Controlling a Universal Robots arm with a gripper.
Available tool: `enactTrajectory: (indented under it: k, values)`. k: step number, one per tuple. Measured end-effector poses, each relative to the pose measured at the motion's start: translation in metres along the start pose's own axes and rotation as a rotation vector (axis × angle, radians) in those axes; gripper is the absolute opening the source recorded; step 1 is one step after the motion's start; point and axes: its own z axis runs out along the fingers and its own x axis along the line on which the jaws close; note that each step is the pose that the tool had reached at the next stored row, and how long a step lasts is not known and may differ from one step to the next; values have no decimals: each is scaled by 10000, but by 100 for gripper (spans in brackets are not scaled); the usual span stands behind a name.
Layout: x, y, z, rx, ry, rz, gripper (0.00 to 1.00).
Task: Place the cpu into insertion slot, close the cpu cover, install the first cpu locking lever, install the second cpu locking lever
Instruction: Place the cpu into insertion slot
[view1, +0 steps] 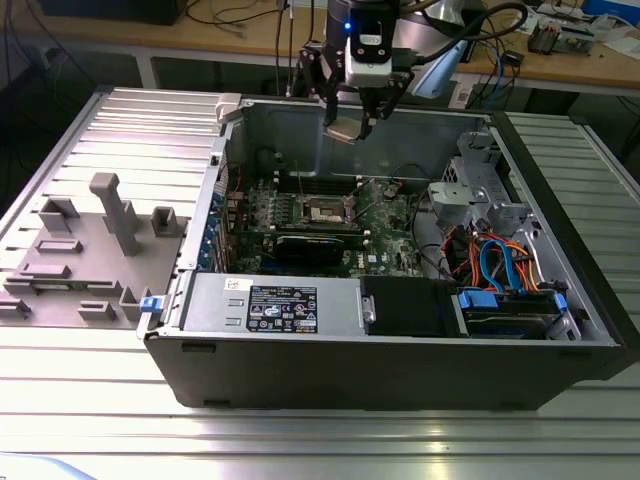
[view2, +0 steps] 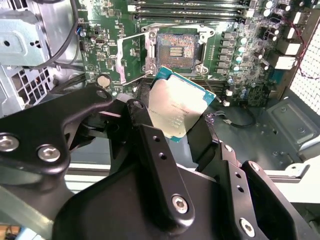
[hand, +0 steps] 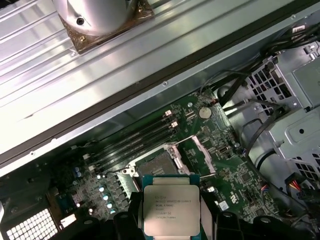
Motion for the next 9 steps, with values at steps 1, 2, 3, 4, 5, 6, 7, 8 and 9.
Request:
enactTrajectory:
  k: [1, 2, 3, 4, 5, 6, 7, 8, 9]
  values:
    - [0, 0, 0, -2, -6, 70, 54]
    - [0, 0, 1, -5, -19, 217, 54]
    - [0, 0, 1, -6, -26, 289, 54]
    - [0, 0, 2, -9, -37, 408, 54]
    - [0, 0, 2, -12, -55, 615, 54]
    - [0, 0, 3, -14, -60, 669, 54]
    - [0, 0, 3, -15, -60, 673, 54]
    - [0, 0, 3, -14, -60, 676, 54]
    - [0, 0, 3, -15, -60, 677, 54]
